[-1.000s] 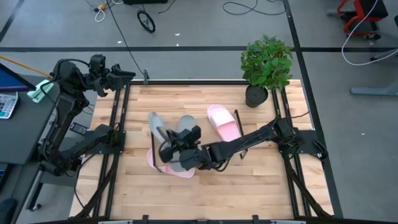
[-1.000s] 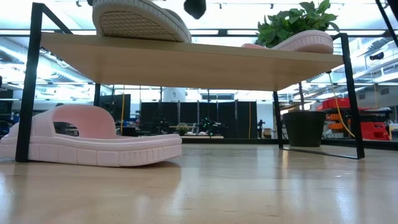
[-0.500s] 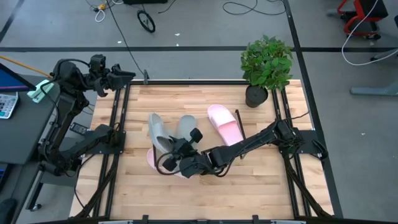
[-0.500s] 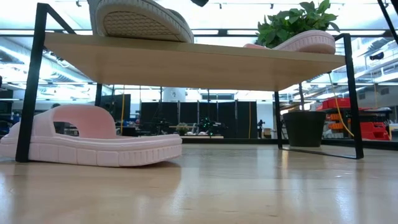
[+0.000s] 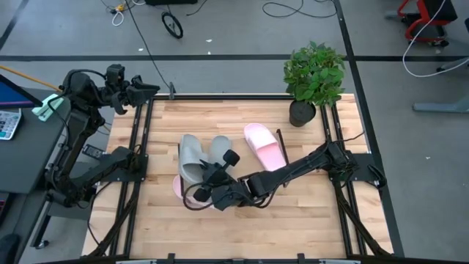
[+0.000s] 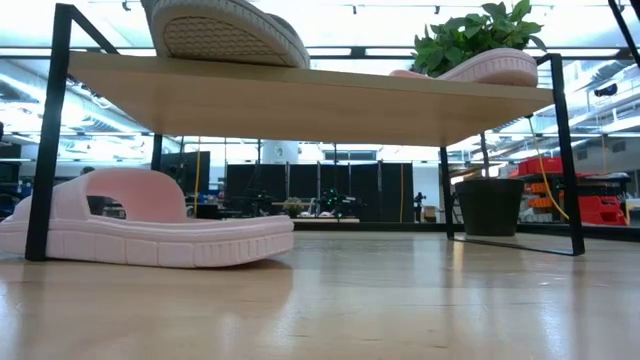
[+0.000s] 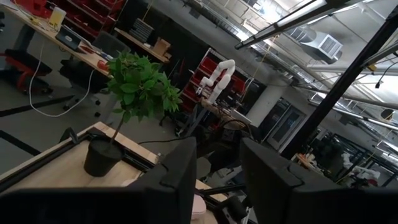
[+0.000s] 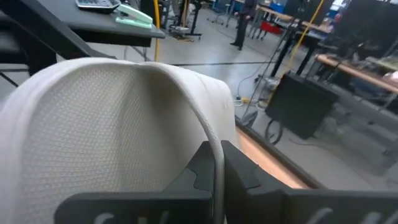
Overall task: Pick and place slides into the shelf
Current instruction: Put the gray slide on the shelf
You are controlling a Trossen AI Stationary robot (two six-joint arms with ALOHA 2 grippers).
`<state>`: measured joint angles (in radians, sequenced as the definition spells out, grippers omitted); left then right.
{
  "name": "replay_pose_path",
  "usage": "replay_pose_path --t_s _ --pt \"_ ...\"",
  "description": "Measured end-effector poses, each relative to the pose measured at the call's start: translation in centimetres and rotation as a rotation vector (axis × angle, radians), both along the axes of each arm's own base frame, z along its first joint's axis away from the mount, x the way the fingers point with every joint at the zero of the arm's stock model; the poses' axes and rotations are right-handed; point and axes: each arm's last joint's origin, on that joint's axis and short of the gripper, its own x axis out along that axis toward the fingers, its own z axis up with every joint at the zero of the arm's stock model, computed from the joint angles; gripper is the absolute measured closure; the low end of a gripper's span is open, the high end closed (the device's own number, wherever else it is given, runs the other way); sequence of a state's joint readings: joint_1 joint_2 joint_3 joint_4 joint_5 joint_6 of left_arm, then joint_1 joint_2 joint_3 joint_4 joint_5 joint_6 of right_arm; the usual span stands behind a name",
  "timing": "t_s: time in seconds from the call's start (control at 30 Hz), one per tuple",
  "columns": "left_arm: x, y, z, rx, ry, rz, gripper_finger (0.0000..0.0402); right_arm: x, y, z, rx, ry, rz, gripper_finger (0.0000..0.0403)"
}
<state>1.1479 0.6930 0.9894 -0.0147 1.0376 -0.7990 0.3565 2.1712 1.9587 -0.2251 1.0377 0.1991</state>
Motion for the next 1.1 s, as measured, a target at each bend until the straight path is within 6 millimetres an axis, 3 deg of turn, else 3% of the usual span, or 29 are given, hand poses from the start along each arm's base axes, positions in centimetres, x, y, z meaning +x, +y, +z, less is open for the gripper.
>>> replay_pose_path --t_s 0.43,0.9,1.1 --pt "0.0 0.0 0.0 0.002 0.001 0.001 0.027 -0.9 0.4 -1.5 0.04 0.098 -0.008 0.0393" --pt "0.0 0.0 -0.1 0.005 0.006 0.002 0.0273 -0.6 0.7 -1.8 0.132 0.13 0.127 0.039" --pt "0.1 0.1 -0.5 -0.018 0.028 0.005 0.0275 -0.6 0.9 -1.7 0.169 0.14 0.186 0.0357"
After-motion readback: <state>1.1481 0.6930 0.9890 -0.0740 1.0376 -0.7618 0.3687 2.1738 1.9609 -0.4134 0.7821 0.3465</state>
